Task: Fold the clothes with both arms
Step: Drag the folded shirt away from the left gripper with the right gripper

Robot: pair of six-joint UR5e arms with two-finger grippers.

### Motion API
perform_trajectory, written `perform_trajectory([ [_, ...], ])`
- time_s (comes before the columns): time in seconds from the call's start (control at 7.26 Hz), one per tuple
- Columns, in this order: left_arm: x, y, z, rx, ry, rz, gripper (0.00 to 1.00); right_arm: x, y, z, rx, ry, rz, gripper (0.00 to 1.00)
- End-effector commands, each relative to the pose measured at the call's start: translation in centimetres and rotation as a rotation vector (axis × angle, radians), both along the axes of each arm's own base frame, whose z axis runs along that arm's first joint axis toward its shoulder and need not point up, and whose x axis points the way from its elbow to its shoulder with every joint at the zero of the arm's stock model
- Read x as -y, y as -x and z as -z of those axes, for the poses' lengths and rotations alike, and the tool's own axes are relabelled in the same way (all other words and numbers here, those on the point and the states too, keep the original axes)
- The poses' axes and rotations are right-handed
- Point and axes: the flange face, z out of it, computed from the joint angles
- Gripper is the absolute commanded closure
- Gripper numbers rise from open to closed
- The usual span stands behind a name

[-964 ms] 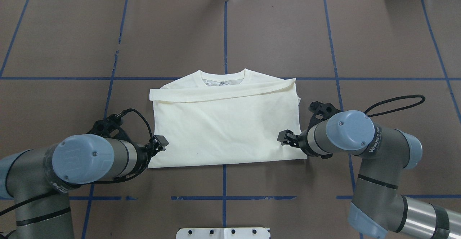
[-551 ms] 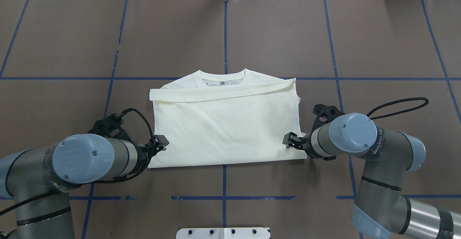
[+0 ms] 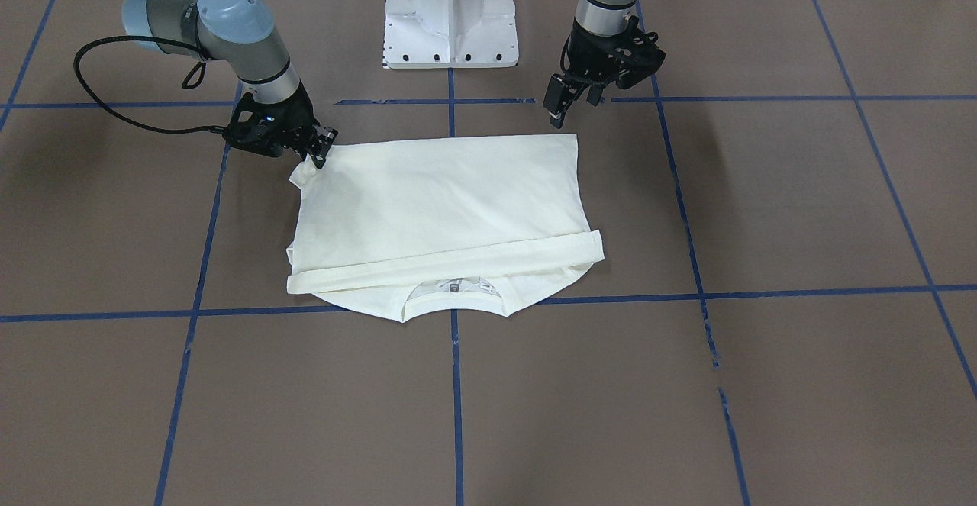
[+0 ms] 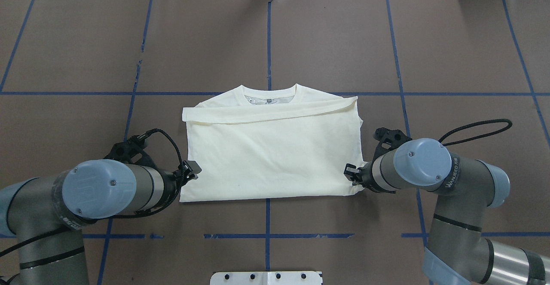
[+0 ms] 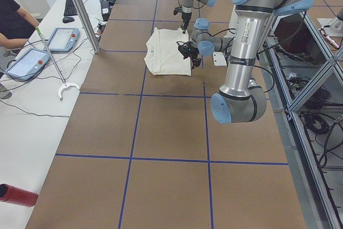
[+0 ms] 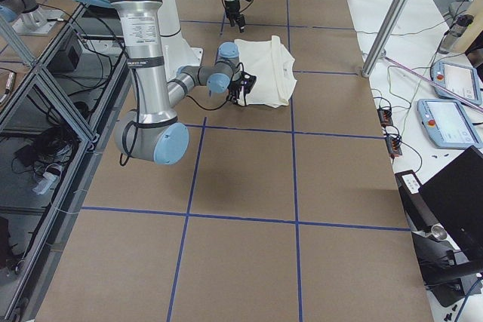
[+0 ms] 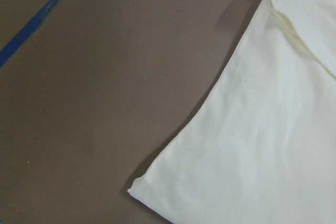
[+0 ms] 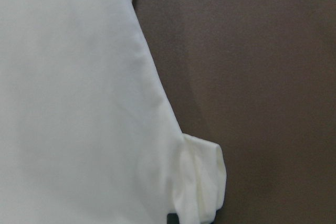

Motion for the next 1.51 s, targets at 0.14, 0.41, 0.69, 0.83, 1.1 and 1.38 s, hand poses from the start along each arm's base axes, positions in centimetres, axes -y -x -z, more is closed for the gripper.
perform_trajectory([
  [0.14,-0.1,-0.1,0.0,-0.001,-0.001,0.001,0.0,-8.2,-4.6,-0.1,0.013,0.028,0.095,1.0],
  [0.41,-0.2,-0.1,0.2,-0.004,-0.001,0.0,0.0,-17.1,-3.0,0.8,0.02,0.156,0.164,1.0],
  [0.69,-0.2,-0.1,0.5,-0.012,-0.004,0.0,0.0,-20.6,-3.1,1.5,0.022,0.121,0.164,0.01],
  [0.83,-0.5,-0.3,0.5,-0.013,-0.004,-0.008,0.0,-20.1,-3.2,1.7,0.028,0.095,0.129,0.0],
  [1.1,-4.0,-2.7,1.5,-0.033,0.007,-0.07,0.0,-15.4,-5.4,3.6,0.076,0.085,0.018,0.0],
  [1.38,-6.6,-6.3,0.5,-0.008,0.049,-0.103,0.0,-9.8,-7.5,5.5,0.13,0.071,-0.097,0.0],
])
